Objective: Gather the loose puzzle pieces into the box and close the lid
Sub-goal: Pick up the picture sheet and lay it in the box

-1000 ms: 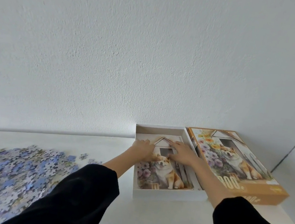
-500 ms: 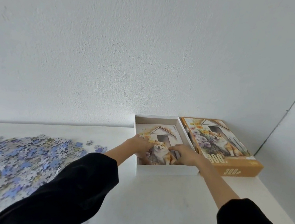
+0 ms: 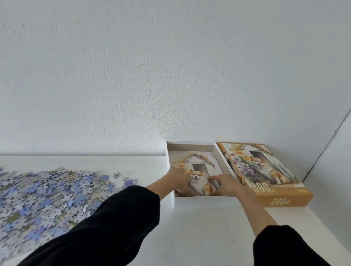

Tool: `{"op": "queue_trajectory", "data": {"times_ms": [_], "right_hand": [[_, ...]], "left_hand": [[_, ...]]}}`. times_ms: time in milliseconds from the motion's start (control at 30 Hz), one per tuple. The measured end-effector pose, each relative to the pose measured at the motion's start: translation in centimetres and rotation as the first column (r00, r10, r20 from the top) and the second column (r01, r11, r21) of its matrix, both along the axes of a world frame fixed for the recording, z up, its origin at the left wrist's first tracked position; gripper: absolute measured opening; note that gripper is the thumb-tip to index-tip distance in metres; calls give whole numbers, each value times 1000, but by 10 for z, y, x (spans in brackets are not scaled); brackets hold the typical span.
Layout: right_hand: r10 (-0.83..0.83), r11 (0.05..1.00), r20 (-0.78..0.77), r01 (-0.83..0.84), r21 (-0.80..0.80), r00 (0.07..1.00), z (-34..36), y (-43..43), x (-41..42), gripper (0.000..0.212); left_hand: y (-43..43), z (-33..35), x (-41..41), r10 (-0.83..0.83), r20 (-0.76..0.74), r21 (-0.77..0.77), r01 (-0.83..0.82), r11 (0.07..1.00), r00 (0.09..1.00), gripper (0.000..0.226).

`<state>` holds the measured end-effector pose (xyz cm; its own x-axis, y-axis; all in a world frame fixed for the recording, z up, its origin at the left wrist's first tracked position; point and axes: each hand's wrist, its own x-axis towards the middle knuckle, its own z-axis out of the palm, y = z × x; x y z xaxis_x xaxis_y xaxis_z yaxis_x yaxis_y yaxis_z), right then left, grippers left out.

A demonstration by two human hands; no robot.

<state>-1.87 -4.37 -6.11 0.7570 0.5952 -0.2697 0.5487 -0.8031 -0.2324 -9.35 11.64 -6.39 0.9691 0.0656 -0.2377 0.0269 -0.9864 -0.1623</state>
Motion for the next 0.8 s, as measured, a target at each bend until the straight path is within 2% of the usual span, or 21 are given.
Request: {"op": "queue_trajectory", "data": {"times_ms": [167,300,433,567,733,800], "right_hand": [[-9,999,119,15,-50,993,-10,6,0,48],[-15,999,101,20,-48,995,-11,12,5,52],[22,999,132,-27,39,991,-11,21,10,54],[-16,980,148,-14,198,989,-22,30,18,36],[-17,982,170,-16,190,985,-33,34,33,41],[-26,981,169,-8,195,985,-36,35,35,43]], "left_hand": [[4,-8,2,43,117,49,-49,998,992,71],[6,-9,10,38,143,46,-45,998,989,75],[10,-14,21,74,188,17,-78,997,979,73],[10,-22,33,132,256,78,-156,985,958,68],[13,-24,43,139,279,69,-164,984,950,65],[14,-24,45,150,292,20,-163,986,945,65]]}}
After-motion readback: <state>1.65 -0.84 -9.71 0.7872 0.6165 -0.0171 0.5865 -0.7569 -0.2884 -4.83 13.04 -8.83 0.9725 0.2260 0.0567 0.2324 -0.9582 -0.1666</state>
